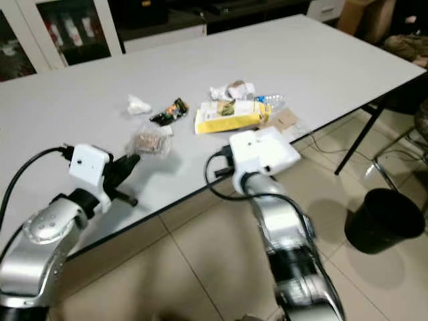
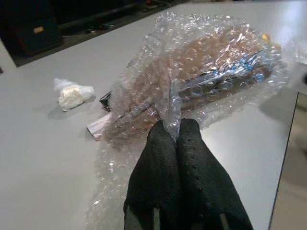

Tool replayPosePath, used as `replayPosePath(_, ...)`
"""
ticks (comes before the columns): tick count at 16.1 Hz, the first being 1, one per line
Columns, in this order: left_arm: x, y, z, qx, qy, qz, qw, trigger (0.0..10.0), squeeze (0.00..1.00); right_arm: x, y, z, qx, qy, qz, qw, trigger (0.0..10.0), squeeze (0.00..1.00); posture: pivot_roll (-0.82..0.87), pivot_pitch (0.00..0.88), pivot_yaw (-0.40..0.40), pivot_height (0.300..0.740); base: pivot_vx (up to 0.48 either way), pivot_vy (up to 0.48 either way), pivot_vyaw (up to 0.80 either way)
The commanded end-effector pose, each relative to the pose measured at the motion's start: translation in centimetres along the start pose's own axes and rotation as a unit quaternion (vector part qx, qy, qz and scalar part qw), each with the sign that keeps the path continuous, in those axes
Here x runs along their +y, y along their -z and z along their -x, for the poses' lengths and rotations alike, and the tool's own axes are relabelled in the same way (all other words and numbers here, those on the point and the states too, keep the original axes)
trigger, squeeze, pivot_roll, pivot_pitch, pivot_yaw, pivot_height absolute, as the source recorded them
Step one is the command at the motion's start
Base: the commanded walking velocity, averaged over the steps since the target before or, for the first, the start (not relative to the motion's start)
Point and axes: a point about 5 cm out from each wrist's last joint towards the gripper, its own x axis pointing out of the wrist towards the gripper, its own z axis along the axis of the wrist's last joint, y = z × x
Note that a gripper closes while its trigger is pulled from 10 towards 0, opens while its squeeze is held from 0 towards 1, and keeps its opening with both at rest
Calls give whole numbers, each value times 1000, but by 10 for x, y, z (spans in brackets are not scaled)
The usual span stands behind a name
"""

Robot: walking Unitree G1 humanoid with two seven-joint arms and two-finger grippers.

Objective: Picking trash to rubbish bin

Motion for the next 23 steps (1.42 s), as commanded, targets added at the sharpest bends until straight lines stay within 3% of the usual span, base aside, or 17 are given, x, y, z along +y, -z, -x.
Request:
replayPosePath(1,2,-8,2,-12,-22,18,1000,0,0,0,-10,15,-14,1,11,1000,0,0,-69,47,-13,740,0,0,0)
replayPosePath(3,-1,-6,5,-3,-52,52,997,0,0,-5,-16,43,-32,23,19,999,0,0,-73,45,-9,740,0,0,0)
replayPosePath(4,-3,-1,7,16,-64,59,996,9176,0,-7,-16,52,-41,44,30,998,9412,0,-75,44,-7,740,0,0,0)
replayPosePath(5,-7,2,8,27,-59,51,997,10000,0,-8,-12,61,-33,54,24,998,10000,0,-76,44,-8,740,0,0,0)
replayPosePath(8,-14,-1,5,19,-51,28,998,10000,0,-9,-2,78,-26,74,27,997,10000,0,-69,46,-1,740,0,0,0)
replayPosePath(11,-17,-1,4,23,-52,35,998,10000,0,-13,-1,88,-25,111,27,993,10000,0,-77,39,3,740,0,0,-267)
replayPosePath(14,-21,4,2,33,-47,19,998,10000,0,-21,-2,91,-38,142,38,988,10000,0,-74,28,15,740,0,0,-800)
replayPosePath(16,-23,4,0,39,-41,36,998,10000,0,-26,4,93,-35,161,41,986,10000,0,-44,20,15,740,0,0,-800)
replayPosePath(23,-23,4,-6,25,-35,-6,999,10000,0,-22,27,97,-17,173,29,984,10000,0,-47,4,16,740,0,0,-800)
